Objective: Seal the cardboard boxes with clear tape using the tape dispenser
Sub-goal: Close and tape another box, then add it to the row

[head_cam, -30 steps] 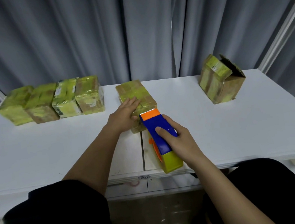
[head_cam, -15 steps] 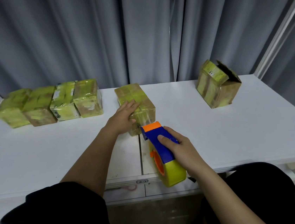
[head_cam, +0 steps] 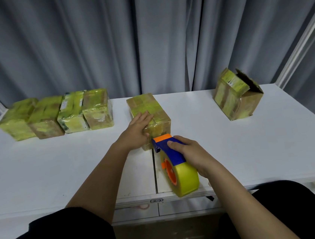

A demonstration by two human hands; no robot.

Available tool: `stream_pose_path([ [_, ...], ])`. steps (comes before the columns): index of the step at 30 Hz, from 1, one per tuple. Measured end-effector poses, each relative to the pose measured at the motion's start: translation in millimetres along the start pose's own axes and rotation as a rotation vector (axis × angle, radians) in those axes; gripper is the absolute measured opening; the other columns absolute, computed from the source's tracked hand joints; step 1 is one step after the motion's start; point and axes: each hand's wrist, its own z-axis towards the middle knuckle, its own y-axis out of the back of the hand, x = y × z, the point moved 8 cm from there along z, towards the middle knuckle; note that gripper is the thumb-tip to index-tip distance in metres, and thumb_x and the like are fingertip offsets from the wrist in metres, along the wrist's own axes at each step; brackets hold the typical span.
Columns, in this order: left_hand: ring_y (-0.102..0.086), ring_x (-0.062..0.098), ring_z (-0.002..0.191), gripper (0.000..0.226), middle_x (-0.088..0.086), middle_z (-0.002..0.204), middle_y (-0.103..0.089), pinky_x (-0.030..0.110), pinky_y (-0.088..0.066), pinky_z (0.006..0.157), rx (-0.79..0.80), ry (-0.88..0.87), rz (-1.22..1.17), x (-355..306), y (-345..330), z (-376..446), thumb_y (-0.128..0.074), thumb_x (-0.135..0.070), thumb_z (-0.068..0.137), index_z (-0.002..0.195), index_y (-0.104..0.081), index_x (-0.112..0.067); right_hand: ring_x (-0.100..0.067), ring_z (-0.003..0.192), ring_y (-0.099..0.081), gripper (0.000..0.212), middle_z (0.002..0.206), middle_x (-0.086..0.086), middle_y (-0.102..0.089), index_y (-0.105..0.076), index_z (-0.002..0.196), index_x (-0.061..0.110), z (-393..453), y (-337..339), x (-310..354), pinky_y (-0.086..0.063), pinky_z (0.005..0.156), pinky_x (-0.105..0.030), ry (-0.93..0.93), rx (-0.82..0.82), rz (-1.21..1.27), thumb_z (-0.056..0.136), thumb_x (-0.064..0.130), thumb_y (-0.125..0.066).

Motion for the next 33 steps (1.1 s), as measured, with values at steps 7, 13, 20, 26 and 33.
stream_pose_path([
  [7,0.003,0.009,0.146,0.059,-0.011,0.159,-0.010,0.035,-0.006,0.118,-0.024,0.051,-0.090,-1,-1,2,-0.047,-0.018,0.096,0.150,-0.024,-0.029,-0.010,0.072,-0.064,0.012,0.084,0.007,-0.066,-0.055,0.085,0.033,8,5,-2,-0.052,0.064,-0.021,-0.066,0.022,-0.029,0.094,0.027,-0.060],
  [13,-0.011,0.010,0.146,0.062,-0.012,0.155,-0.024,0.043,-0.024,0.115,-0.193,0.036,-0.013,1,4,3,-0.060,-0.044,0.089,0.144,-0.038,-0.031,-0.015,0.076,-0.064,0.009,0.088,0.000,-0.067,-0.056,0.087,0.031,18,7,-2,-0.052,0.070,-0.027,-0.087,0.008,-0.065,0.094,0.027,-0.059],
  [20,-0.017,0.014,0.145,0.065,-0.009,0.154,-0.029,0.040,-0.028,0.111,-0.229,0.037,0.075,-2,6,5,-0.064,-0.045,0.085,0.143,-0.040,-0.029,-0.014,0.080,-0.065,0.030,0.102,-0.003,-0.068,-0.060,0.121,0.017,26,2,-7,-0.049,0.061,-0.019,-0.061,-0.060,-0.146,0.095,0.032,-0.058],
  [26,-0.018,0.014,0.145,0.063,-0.008,0.154,-0.029,0.039,-0.027,0.112,-0.236,0.034,0.057,-3,5,5,-0.063,-0.044,0.086,0.143,-0.041,-0.027,-0.015,0.084,-0.065,0.035,0.106,-0.003,-0.068,-0.057,0.126,0.019,27,3,-13,-0.050,0.061,-0.019,-0.074,-0.086,-0.149,0.094,0.035,-0.058],
  [33,-0.017,0.013,0.145,0.061,-0.008,0.154,-0.029,0.038,-0.027,0.111,-0.250,0.035,0.074,-3,4,5,-0.061,-0.044,0.088,0.143,-0.040,-0.027,-0.014,0.083,-0.062,0.030,0.102,-0.002,-0.065,-0.056,0.121,0.019,32,6,-9,-0.051,0.066,-0.022,-0.088,-0.119,-0.169,0.095,0.033,-0.057],
])
